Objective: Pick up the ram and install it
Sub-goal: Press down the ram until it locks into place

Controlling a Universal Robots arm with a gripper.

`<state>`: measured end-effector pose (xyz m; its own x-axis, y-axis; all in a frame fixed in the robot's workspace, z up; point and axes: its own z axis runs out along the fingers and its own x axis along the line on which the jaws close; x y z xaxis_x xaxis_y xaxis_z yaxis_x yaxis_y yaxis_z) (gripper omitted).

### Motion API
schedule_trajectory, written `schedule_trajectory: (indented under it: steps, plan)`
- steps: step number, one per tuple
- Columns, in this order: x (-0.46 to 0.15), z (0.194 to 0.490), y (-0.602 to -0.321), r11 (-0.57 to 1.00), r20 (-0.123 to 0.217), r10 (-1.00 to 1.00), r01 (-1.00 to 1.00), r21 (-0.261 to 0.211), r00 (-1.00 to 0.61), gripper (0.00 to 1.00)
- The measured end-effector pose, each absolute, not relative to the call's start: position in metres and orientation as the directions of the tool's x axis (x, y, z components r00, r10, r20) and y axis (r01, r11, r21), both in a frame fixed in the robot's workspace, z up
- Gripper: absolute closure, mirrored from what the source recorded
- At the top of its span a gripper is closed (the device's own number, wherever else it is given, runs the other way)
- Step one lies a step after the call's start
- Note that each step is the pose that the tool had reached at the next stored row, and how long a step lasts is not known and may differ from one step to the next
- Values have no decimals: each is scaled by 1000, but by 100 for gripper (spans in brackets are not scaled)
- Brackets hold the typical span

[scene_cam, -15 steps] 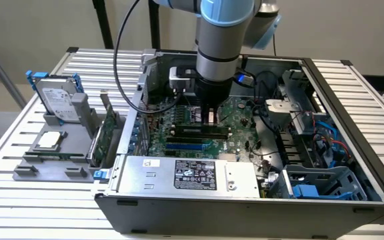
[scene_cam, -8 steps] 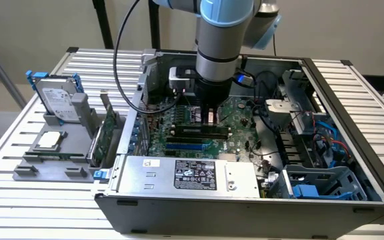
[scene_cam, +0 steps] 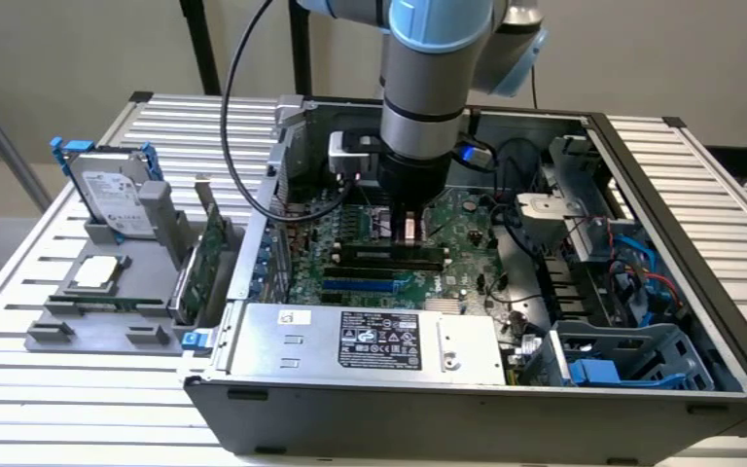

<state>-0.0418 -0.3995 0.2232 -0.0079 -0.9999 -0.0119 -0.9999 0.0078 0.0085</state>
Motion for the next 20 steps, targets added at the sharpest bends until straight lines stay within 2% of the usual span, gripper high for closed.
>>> schedule_trajectory:
  steps: [11, 12, 20]
  plan:
    - [-42, 220, -399, 8, -6, -1000, -1000, 9, -8, 100]
    - [-42, 220, -399, 8, -6, -1000, -1000, 9, -8, 0]
    - [-43, 235, -399, 8, -6, -1000, -1000, 9, -8, 0]
